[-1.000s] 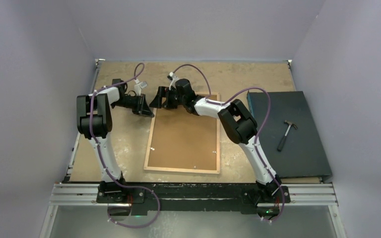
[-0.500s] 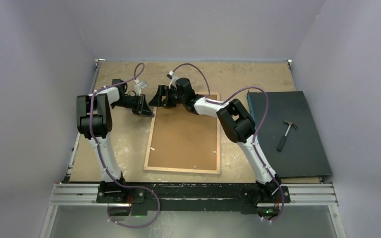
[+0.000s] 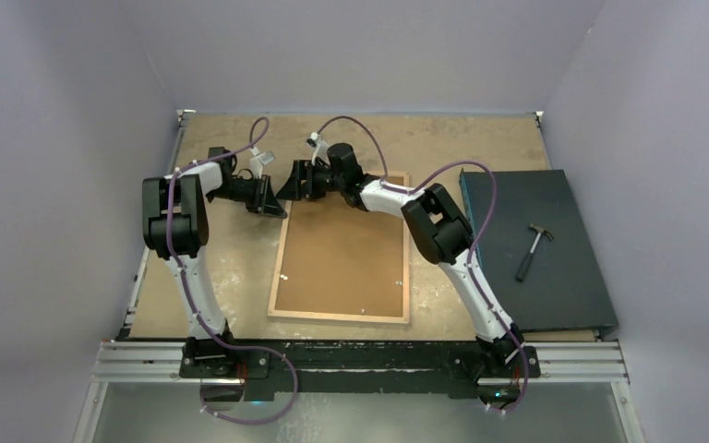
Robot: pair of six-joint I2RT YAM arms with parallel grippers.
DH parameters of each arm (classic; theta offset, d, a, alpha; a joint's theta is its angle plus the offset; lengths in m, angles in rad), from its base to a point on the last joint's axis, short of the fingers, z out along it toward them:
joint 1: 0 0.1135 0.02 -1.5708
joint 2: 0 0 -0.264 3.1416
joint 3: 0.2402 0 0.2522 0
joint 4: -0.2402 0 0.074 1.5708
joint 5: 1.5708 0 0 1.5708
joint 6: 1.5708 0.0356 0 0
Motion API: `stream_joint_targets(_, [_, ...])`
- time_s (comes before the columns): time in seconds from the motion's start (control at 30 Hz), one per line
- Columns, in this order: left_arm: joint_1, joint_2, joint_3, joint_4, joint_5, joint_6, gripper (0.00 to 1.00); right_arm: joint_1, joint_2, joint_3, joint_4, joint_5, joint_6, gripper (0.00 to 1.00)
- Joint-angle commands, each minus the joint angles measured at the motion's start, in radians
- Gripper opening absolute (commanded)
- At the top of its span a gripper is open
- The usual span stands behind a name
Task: Put the photo into the frame
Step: Install the photo frame at the center of the board, then adjust the photo frame at the center of the board.
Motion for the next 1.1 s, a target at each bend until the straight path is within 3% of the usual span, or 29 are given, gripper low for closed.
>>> stream_joint_targets(0.0, [-0.022,0.004,-0.039,-0.004,-0.062,0.057,0.03,0.009,0.026,0.04,-0.058,-0.069,-0.067,0.89])
stream_joint_targets(0.3, [-0.022,-0.001,-0.037,-0.009,-0.062,0.058,0.03,0.01,0.026,0.042,-0.065,-0.092,-0.072,0.88])
stream_joint_targets(0.5, [-0.014,-0.014,-0.028,-0.032,-0.064,0.068,0.03,0.009,0.056,0.171,-0.147,-0.14,-0.081,0.88])
stream_joint_targets(0.63, [0.009,-0.02,0.017,-0.113,-0.068,0.126,0.04,-0.006,0.011,0.192,-0.173,-0.089,-0.096,0.95])
stream_joint_targets(0.8, [0.033,-0.052,0.053,-0.219,-0.103,0.222,0.08,-0.095,-0.188,0.004,-0.019,-0.072,0.014,0.99])
stream_joint_targets(0.93, [0.034,-0.088,0.012,-0.275,-0.144,0.313,0.11,-0.165,-0.368,-0.127,-0.161,0.098,-0.022,0.99])
stream_joint_targets(1.07, [0.033,-0.144,-0.06,-0.26,-0.203,0.368,0.11,-0.251,-0.587,-0.437,-0.184,0.286,-0.002,0.99])
